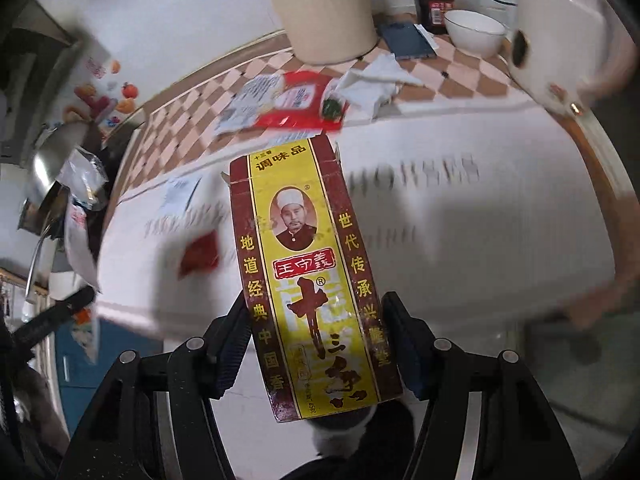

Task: Collect trash
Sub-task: 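Lower both held items into the trash bin and open both tools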

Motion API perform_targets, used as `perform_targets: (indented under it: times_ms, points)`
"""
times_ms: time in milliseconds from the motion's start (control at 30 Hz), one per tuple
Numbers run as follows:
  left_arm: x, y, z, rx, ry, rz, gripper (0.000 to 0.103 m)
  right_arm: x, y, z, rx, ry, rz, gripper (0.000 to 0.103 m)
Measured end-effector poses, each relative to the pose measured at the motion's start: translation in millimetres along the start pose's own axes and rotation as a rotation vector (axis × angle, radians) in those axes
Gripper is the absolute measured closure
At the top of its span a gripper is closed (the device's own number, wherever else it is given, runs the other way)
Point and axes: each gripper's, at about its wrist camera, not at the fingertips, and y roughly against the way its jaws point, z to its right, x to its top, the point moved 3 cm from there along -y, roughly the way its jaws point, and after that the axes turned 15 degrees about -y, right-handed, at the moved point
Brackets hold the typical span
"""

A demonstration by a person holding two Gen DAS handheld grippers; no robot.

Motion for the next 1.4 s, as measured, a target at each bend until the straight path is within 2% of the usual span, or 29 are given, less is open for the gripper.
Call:
perform_targets:
  times_ms: [100, 167, 267, 333, 467, 567, 633, 733, 833, 867, 900, 933, 967, 1000, 1033, 1100, 1167, 1233, 1300, 1400]
  points:
    - [-41.7, -25.3, 6.8, -0.061, -0.026, -0.076, 0.099, -64.0, 8.9, 7.1, -0.006, -0.027, -0.013, 0.038]
    - [-82.7, -56.7, 7.5, -0.083, -0.046, -0.179, 0.099, -109.1, 4.4, 19.9, -0.02, -0.053, -0.048, 0.038]
    - [-138.2, -117.5, 3.3, -0.107, -0.029, -0.337, 0.099, -175.4, -30.8, 47.4, -0.078, -0.086, -0.155, 0.038]
    - [-175.8, -171.5, 1.2, -0.13, -0.006, -0.441, 0.099, -219.5, -72.8, 72.1, -0.12, -0.117, -0.248, 0.038]
    - [-232.9, -274.1, 1.5, -0.191, 0.061, -0.6, 0.099, -290.0, -161.3, 119.1, -0.19, -0.153, -0.379, 0.038]
    - [-273.5, -359.8, 11.2, -0.293, 0.105, -0.715, 0.099, -332.7, -235.5, 154.5, -0.219, -0.188, -0.472, 0.038]
    - [-296.2, -412.6, 15.2, -0.337, 0.125, -0.756, 0.098, -356.3, -289.5, 177.7, -0.223, -0.203, -0.52, 0.038]
    - [-319.2, -469.4, 17.3, -0.345, 0.139, -0.814, 0.097, -381.2, -360.6, 204.1, -0.228, -0.19, -0.568, 0.039]
    - [-334.0, -496.9, 18.7, -0.354, 0.151, -0.832, 0.095, -396.1, -411.3, 221.7, -0.238, -0.171, -0.604, 0.039]
    - [-330.0, -499.6, 18.6, -0.349, 0.148, -0.831, 0.093, -399.7, -425.7, 226.5, -0.247, -0.162, -0.612, 0.039]
    - [-326.6, -499.1, 16.4, -0.333, 0.133, -0.828, 0.084, -402.0, -436.7, 230.3, -0.253, -0.155, -0.616, 0.039]
    - [-325.3, -498.9, 15.2, -0.305, 0.117, -0.824, 0.058, -403.7, -446.1, 231.8, -0.254, -0.149, -0.628, 0.039]
    - [-322.6, -494.2, 8.8, -0.298, 0.118, -0.816, 0.038, -405.4, -451.9, 233.7, -0.256, -0.145, -0.636, 0.038]
    - [-326.0, -488.8, 4.5, -0.295, 0.124, -0.805, 0.005, -407.5, -456.9, 235.6, -0.26, -0.142, -0.642, 0.038]
    - [-331.7, -487.3, 2.7, -0.293, 0.129, -0.794, 0.0, -408.3, -461.6, 237.4, -0.261, -0.14, -0.648, 0.038]
    - [-342.0, -483.6, -1.1, -0.268, 0.134, -0.776, 0.0, -408.1, -469.8, 237.2, -0.261, -0.144, -0.662, 0.031]
    - [-341.4, -473.9, -5.8, -0.246, 0.137, -0.751, 0.0, -407.3, -471.1, 236.4, -0.264, -0.152, -0.654, 0.009]
    - [-344.9, -465.4, -11.4, -0.205, 0.128, -0.727, 0.0, -404.3, -468.0, 235.8, -0.261, -0.151, -0.641, 0.001]
    - [-348.0, -452.6, -19.9, -0.142, 0.101, -0.68, 0.0, -398.0, -464.0, 234.9, -0.27, -0.144, -0.616, 0.0]
    - [-347.0, -431.6, -24.0, 0.021, 0.005, -0.577, 0.0, -392.0, -450.9, 229.6, -0.285, -0.132, -0.577, 0.0]
